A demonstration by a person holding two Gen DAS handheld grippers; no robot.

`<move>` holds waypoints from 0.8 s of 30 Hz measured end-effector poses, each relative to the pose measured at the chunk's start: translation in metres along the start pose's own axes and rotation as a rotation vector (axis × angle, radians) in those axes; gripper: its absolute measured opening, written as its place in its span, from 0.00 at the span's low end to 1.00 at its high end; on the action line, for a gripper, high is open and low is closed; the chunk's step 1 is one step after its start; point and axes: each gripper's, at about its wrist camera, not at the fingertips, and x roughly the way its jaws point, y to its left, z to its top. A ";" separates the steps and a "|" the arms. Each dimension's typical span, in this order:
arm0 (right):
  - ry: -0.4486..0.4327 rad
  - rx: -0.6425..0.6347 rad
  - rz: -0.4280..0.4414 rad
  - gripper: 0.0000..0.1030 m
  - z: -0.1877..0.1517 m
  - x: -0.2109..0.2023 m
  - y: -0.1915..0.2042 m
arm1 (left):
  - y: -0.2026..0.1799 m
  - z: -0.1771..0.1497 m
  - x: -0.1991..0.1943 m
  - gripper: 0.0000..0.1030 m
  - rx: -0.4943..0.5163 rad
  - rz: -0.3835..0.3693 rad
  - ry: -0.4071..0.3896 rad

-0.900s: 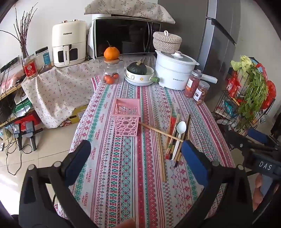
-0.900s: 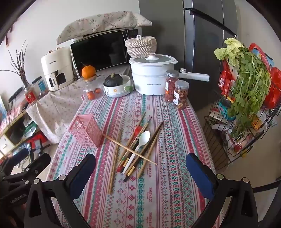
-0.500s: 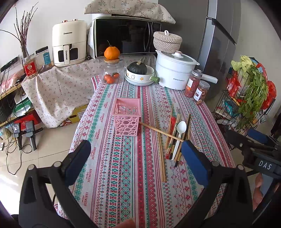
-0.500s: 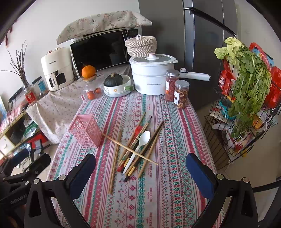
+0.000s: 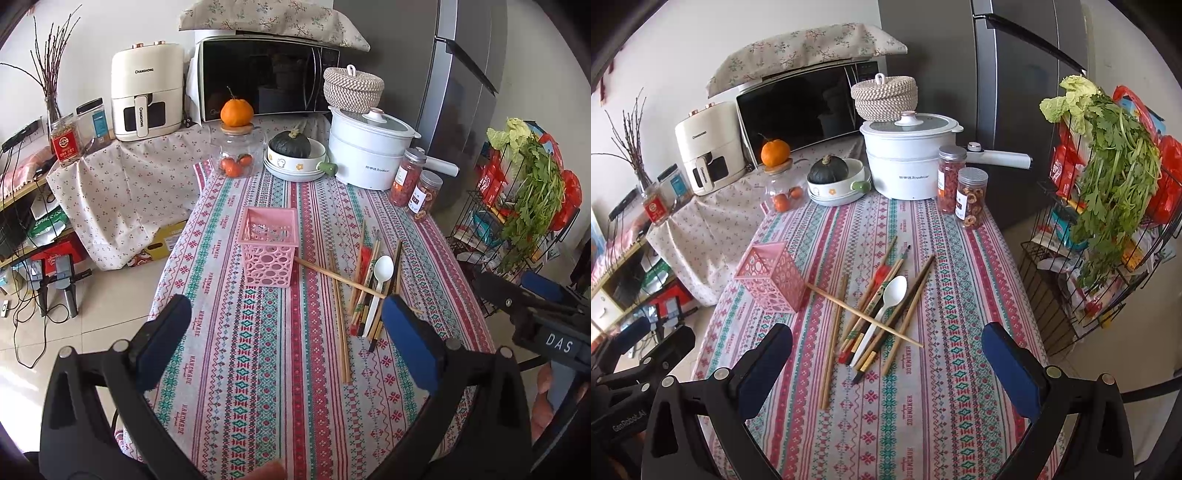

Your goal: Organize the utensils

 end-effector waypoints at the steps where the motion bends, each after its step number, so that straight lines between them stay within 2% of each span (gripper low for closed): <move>1: 0.000 -0.002 -0.001 1.00 0.000 0.000 0.000 | 0.001 0.000 0.000 0.99 -0.001 0.000 -0.001; 14: 0.002 0.000 -0.003 1.00 -0.001 0.000 0.000 | 0.005 0.001 0.004 0.99 0.006 0.010 -0.002; 20: 0.017 0.023 -0.006 1.00 -0.001 0.007 -0.007 | 0.002 0.003 0.008 0.99 0.063 0.073 -0.021; 24: -0.016 0.046 -0.010 1.00 0.006 0.009 -0.018 | 0.000 0.008 0.015 0.99 0.070 0.049 -0.025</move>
